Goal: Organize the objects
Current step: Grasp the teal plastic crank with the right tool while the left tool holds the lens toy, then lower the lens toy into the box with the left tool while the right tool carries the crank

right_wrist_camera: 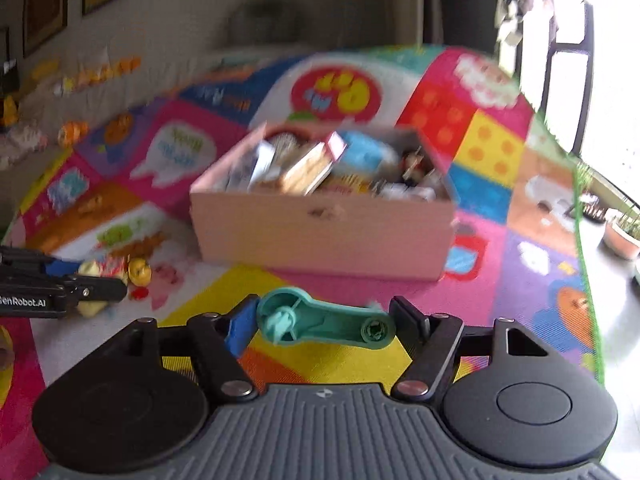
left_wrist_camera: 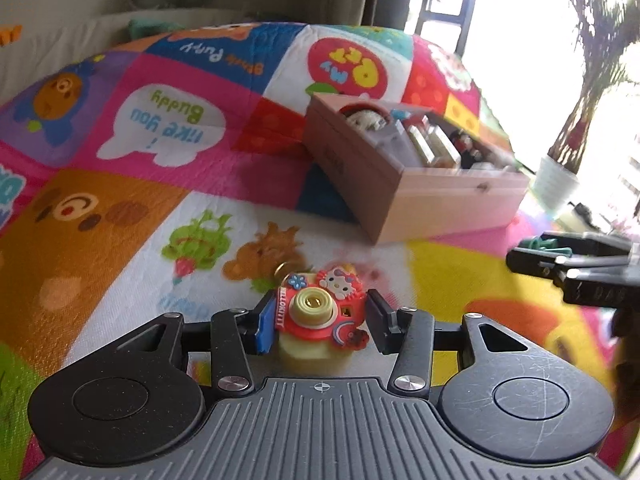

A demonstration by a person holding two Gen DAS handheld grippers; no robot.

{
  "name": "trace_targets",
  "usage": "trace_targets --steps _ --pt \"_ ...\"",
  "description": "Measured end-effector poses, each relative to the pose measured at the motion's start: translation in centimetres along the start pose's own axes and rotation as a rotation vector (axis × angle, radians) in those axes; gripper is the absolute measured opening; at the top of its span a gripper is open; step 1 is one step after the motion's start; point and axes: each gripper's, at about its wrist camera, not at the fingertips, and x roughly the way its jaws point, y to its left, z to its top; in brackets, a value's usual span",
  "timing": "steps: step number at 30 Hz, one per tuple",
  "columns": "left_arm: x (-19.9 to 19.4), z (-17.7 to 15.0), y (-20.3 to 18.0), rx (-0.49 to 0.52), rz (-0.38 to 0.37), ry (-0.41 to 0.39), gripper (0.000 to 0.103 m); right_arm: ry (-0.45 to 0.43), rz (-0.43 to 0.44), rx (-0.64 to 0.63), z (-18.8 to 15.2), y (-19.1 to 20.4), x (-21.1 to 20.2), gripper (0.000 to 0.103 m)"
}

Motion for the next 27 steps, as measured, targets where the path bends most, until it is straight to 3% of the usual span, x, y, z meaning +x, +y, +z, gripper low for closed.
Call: trace_targets --steps 7,12,14,16,19,27 --pt "-2.9 10.3 -4.4 0.049 -0.11 -0.164 0.05 -0.124 -0.016 0.124 -0.9 -2.2 -1.5 0.071" --pt "0.4 15.6 -8.7 -0.003 -0.143 -0.182 0.051 -0.128 0.009 0.166 -0.9 -3.1 -1.4 0.071" --pt "2.8 15.8 -9.6 -0.046 -0.178 -0.155 0.051 -0.132 0.015 0.162 -0.9 -3.0 -1.3 0.071" --pt "6.3 14.7 -10.4 -0.044 -0.194 -0.079 0.052 -0.136 0.018 0.159 -1.0 -3.0 -1.3 0.071" --pt "10.0 12.5 -10.3 -0.046 -0.122 0.033 0.052 -0.143 0.014 0.162 -1.2 -2.9 -1.6 0.071" --pt "5.8 10.1 -5.3 -0.155 -0.188 -0.103 0.051 -0.132 0.015 0.153 -1.1 -2.8 -1.4 0.071"
